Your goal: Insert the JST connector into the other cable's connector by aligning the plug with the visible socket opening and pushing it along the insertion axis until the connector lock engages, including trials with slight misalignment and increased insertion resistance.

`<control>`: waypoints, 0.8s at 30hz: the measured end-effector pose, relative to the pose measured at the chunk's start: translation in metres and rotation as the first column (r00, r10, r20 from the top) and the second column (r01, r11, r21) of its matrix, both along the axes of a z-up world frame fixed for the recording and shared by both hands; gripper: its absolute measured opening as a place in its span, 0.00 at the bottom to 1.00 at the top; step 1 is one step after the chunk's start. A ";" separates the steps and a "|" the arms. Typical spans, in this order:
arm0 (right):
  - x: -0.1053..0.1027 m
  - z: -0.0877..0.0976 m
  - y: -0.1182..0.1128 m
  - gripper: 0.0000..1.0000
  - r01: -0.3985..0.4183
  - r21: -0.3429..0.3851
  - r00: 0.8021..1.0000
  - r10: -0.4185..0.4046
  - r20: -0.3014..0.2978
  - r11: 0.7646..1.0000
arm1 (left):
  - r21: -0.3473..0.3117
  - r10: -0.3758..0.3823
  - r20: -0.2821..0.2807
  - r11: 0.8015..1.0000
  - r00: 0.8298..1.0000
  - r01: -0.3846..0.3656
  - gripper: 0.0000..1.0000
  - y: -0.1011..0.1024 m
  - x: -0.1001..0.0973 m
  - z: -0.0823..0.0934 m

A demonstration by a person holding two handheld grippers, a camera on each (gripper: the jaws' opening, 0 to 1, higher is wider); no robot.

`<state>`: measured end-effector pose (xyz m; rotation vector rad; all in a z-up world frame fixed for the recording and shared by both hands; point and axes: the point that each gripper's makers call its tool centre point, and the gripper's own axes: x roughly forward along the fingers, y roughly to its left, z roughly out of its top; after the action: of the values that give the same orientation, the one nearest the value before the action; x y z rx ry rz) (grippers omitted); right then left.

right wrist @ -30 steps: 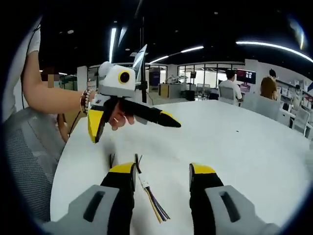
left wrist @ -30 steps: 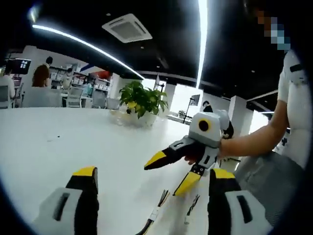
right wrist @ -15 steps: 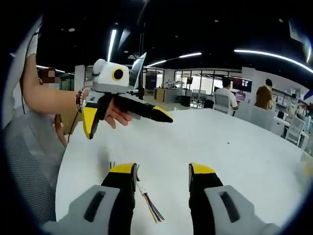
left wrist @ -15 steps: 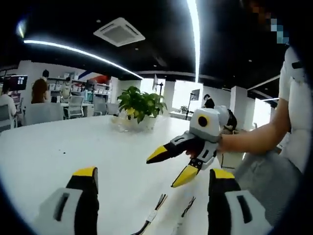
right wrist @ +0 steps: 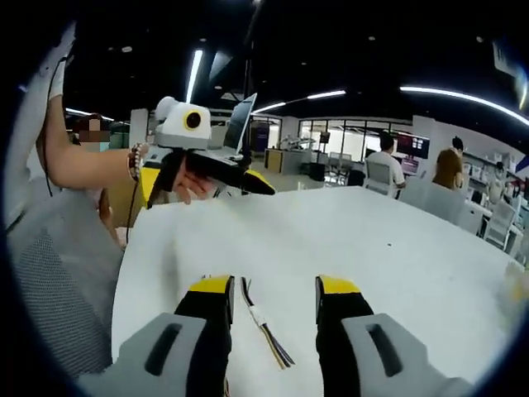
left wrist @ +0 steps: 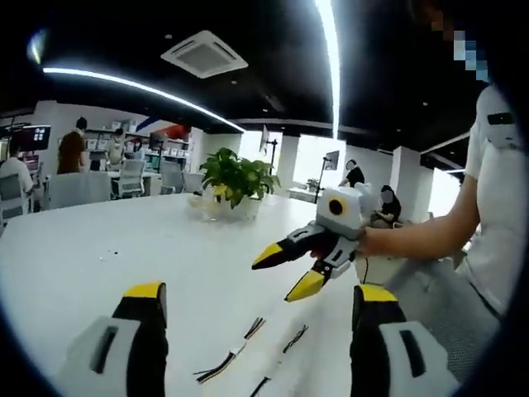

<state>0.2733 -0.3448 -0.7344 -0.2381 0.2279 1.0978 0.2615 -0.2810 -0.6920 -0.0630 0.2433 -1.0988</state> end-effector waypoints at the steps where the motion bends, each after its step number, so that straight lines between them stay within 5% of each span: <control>1: -0.001 0.001 0.000 0.37 -0.002 0.001 1.000 0.002 0.000 1.000 | -0.004 -0.002 0.001 1.000 1.000 0.002 0.90 0.002 -0.004 0.000; 9: -0.015 -0.005 -0.003 0.36 -0.016 -0.015 1.000 0.015 -0.022 1.000 | 0.013 -0.015 -0.029 1.000 0.999 0.016 0.93 0.007 -0.025 -0.011; 13: -0.019 -0.016 -0.004 0.37 -0.028 -0.019 0.998 0.026 -0.054 0.999 | 0.042 -0.047 -0.104 0.998 0.993 0.051 0.91 0.003 -0.035 -0.036; 16: -0.022 -0.027 -0.003 0.41 -0.047 -0.038 0.996 0.044 -0.079 0.998 | 0.098 -0.081 -0.093 0.991 0.992 0.090 0.84 -0.001 -0.040 -0.055; 24: -0.036 -0.059 0.001 0.41 -0.119 -0.112 0.983 0.101 -0.152 0.986 | 0.121 -0.118 -0.145 0.983 0.982 0.136 0.86 -0.016 -0.044 -0.088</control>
<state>0.2376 -0.3437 -0.7936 -0.2818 0.4171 1.2146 0.2177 -0.2973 -0.7796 -0.0064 0.4468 -1.2049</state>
